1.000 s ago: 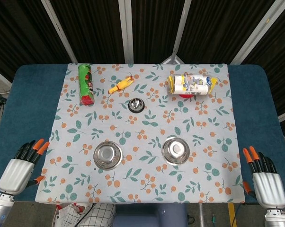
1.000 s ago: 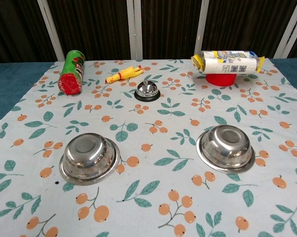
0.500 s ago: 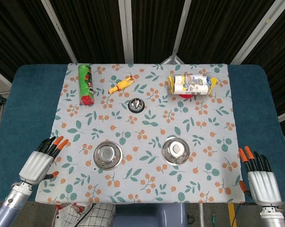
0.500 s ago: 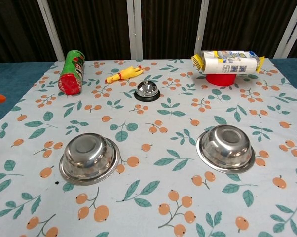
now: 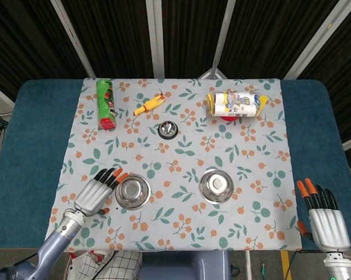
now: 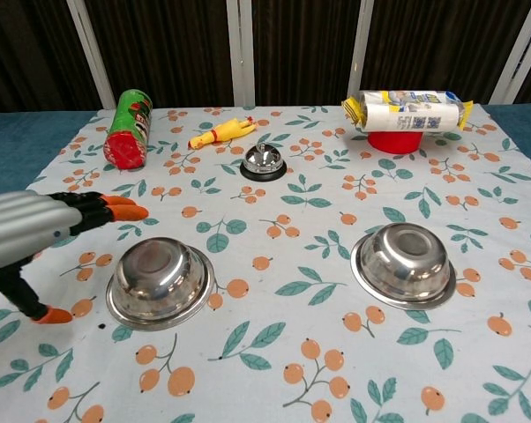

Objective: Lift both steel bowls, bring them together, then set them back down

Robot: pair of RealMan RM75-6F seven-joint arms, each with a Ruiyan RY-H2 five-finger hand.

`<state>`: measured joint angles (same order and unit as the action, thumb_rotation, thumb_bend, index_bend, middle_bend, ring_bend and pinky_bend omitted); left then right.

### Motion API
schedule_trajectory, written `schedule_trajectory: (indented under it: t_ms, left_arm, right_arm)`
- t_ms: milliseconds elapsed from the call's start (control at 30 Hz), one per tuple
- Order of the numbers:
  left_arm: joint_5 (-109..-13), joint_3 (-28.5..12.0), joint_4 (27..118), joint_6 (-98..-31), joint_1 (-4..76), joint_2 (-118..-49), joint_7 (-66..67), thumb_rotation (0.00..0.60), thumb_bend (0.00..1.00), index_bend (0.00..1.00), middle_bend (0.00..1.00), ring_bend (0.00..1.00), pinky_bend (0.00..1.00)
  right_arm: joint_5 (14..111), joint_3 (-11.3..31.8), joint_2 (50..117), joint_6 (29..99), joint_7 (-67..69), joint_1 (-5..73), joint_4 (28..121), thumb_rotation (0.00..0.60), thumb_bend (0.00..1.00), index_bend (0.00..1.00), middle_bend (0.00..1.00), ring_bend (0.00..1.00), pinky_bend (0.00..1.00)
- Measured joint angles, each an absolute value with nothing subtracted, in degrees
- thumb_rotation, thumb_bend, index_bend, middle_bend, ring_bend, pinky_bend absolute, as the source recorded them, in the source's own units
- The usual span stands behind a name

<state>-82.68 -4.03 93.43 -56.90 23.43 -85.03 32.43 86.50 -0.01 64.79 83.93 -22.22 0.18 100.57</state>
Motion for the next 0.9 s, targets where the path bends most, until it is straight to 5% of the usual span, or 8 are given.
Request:
schedule_trajectory:
  t_ms: [500, 900]
  left_arm:
    - [-72.7, -5.7, 90.2, -54.8, 29.9, -94.4, 43.4, 0.600, 0.22, 0.00, 0.05, 0.00, 0.13]
    - [-70.1, -5.2, 96.0, -53.8, 31.9, -91.0, 40.9, 0.600, 0.25, 0.00, 0.06, 0.00, 0.14]
  right_arm:
    - [85.5, 0.2, 64.2, 83.1, -20.8, 0.7, 100.7, 0.600, 0.33, 0.00, 0.00, 0.00, 0.09]
    - [84.0, 0.7, 64.5, 82.7, -21.3, 1.1, 100.5, 0.600, 0.33, 0.00, 0.00, 0.00, 0.09]
